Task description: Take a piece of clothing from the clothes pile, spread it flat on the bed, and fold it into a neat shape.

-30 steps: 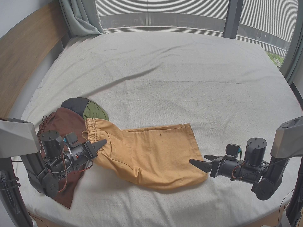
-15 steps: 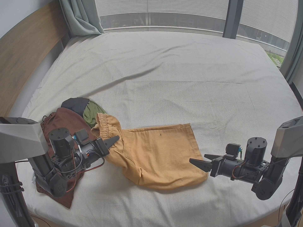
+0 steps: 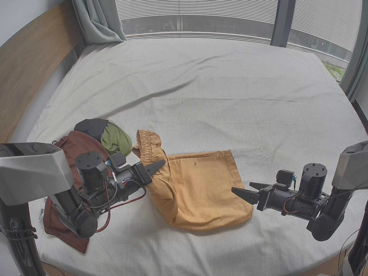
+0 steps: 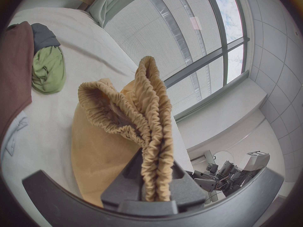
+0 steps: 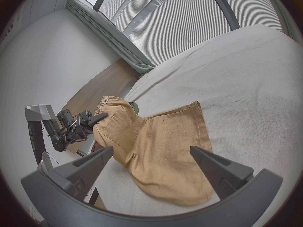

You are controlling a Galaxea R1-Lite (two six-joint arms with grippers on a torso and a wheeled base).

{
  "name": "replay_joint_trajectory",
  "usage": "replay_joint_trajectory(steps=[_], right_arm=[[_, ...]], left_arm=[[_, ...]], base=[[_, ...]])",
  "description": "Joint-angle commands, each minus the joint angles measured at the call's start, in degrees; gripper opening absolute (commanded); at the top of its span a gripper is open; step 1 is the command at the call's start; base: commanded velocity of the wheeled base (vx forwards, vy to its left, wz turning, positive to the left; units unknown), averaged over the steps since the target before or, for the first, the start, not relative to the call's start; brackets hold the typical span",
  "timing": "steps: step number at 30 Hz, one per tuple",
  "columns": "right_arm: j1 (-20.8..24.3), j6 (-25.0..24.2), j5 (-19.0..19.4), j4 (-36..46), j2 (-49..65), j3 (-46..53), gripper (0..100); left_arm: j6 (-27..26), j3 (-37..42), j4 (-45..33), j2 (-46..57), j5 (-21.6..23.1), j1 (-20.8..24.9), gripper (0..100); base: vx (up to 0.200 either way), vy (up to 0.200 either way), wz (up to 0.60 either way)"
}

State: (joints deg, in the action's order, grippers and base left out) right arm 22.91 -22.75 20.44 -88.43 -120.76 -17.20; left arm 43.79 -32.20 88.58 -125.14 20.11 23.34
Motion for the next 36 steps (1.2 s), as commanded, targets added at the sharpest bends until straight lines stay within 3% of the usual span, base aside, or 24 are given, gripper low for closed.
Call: replay_joint_trajectory(steps=[1, 22, 36], right_arm=[[-0.23, -0.02, 0.03, -0.08, 0.26, -0.2, 100], [-3.31, 0.07, 0.03, -0.08, 0.17, -2.05, 100], [-3.48, 0.07, 0.03, -0.08, 0.35, -2.49, 100]], left_arm=[[0.33, -2.43, 0.02, -3.01, 0.01, 1.7, 0], [5.43, -12.37, -0.07, -11.18, 0.19, 10.32, 0], [5.43, -16.85, -0.42, -16.28, -0.25, 12.34, 0]], base=[[0.0, 0.0, 0.0], [0.0, 0.0, 0.0], [0.0, 0.0, 0.0]])
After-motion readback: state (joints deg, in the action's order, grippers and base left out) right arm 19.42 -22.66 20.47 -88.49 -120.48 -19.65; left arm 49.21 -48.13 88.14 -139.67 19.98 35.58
